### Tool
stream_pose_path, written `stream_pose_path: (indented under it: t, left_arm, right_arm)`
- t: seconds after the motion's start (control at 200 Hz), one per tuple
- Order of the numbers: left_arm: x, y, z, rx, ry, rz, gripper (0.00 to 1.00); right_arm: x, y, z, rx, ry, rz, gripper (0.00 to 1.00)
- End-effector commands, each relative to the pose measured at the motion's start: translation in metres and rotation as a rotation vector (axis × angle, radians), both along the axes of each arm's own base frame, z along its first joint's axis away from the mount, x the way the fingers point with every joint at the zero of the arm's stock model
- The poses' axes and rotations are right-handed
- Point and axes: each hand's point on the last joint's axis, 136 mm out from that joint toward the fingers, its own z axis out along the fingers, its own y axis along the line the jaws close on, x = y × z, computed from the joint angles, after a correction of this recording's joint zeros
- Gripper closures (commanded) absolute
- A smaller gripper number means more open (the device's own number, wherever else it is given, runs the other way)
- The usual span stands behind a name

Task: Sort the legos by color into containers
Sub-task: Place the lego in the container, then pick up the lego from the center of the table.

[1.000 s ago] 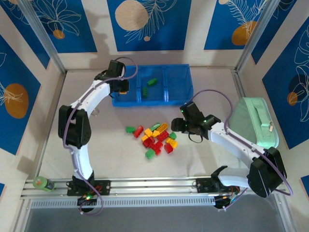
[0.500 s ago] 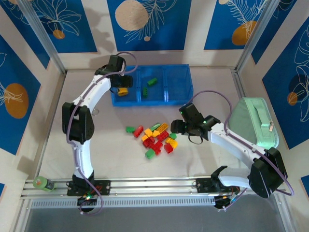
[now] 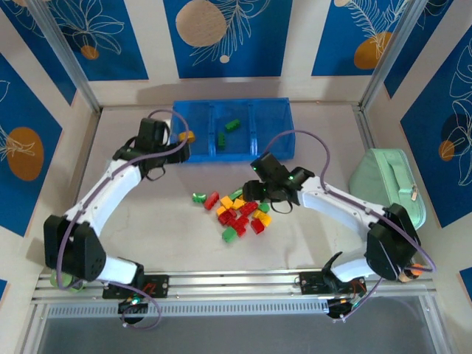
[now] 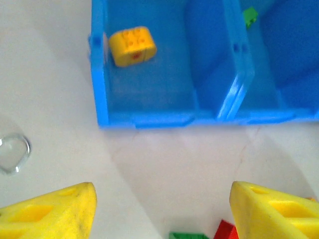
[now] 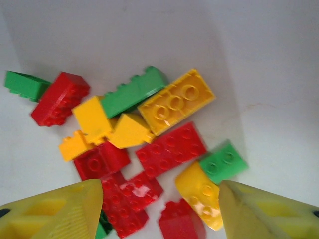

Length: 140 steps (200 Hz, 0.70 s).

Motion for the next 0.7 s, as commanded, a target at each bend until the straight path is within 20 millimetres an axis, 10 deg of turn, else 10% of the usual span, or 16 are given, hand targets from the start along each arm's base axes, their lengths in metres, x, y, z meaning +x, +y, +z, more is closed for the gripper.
stream_pose_path:
  t: [0.0, 0.385, 0.695]
  left_arm:
    - [-0.026, 0.000, -0.009, -0.049, 0.006, 0.022, 0.29]
    - [-0.100, 0.036, -0.027, -0.040, 0.021, 0.104, 0.28]
    - [-0.115, 0.042, -0.037, -0.024, 0.045, 0.104, 0.27]
  right_arm:
    - [0.006, 0.025, 0.003, -0.020, 0.024, 0.023, 0.37]
    - [0.001, 0.119, -0.025, -0.108, 0.185, -0.005, 0.43]
    - [-0.005, 0.142, -0.052, -0.209, 0.270, -0.023, 0.46]
